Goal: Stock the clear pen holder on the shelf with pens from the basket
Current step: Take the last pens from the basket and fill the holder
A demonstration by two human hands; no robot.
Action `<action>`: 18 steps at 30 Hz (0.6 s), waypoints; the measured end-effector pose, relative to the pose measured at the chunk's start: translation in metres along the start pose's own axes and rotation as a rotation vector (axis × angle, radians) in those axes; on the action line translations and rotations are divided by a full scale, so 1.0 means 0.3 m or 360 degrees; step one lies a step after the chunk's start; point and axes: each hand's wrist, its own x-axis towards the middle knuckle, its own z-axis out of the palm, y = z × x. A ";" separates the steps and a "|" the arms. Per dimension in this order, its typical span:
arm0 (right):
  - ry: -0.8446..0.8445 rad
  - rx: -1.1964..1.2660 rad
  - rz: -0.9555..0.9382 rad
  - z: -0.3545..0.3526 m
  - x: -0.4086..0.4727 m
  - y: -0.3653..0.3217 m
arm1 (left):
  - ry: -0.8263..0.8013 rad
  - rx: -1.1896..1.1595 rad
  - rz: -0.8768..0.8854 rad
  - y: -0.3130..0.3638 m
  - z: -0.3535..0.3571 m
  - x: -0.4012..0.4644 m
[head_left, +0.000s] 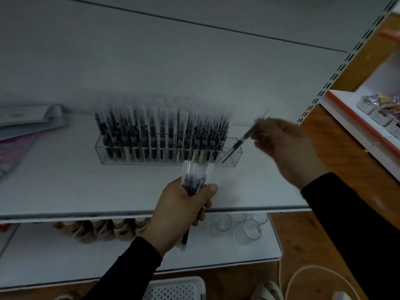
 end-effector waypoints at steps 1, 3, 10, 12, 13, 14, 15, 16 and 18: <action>0.0072 -0.0091 -0.0115 -0.012 0.021 -0.016 | 0.0013 0.0002 -0.0001 0.000 0.001 0.002; 0.0194 -0.0303 -0.0352 -0.020 0.057 -0.039 | 0.0026 0.0005 -0.0002 0.000 0.005 0.005; 0.0231 -0.0954 -0.0725 0.013 0.126 -0.025 | 0.0036 0.0018 -0.0020 -0.004 0.008 0.009; 0.0222 -0.0996 -0.0756 0.022 0.129 -0.023 | 0.0038 0.0016 -0.0018 -0.007 0.006 0.009; 0.0225 -0.1032 -0.0783 0.024 0.131 -0.024 | 0.0037 0.0016 -0.0015 -0.008 0.005 0.010; 0.0231 -0.1074 -0.0810 0.026 0.131 -0.026 | 0.0037 0.0017 -0.0014 -0.010 0.005 0.011; 0.0231 -0.1108 -0.0832 0.027 0.131 -0.029 | 0.0038 0.0016 -0.0015 -0.012 0.004 0.012; 0.0226 -0.1137 -0.0849 0.029 0.130 -0.030 | 0.0039 0.0015 -0.0018 -0.012 0.004 0.012; 0.0213 -0.1200 -0.0880 0.029 0.128 -0.030 | 0.0038 0.0015 -0.0017 -0.012 0.004 0.014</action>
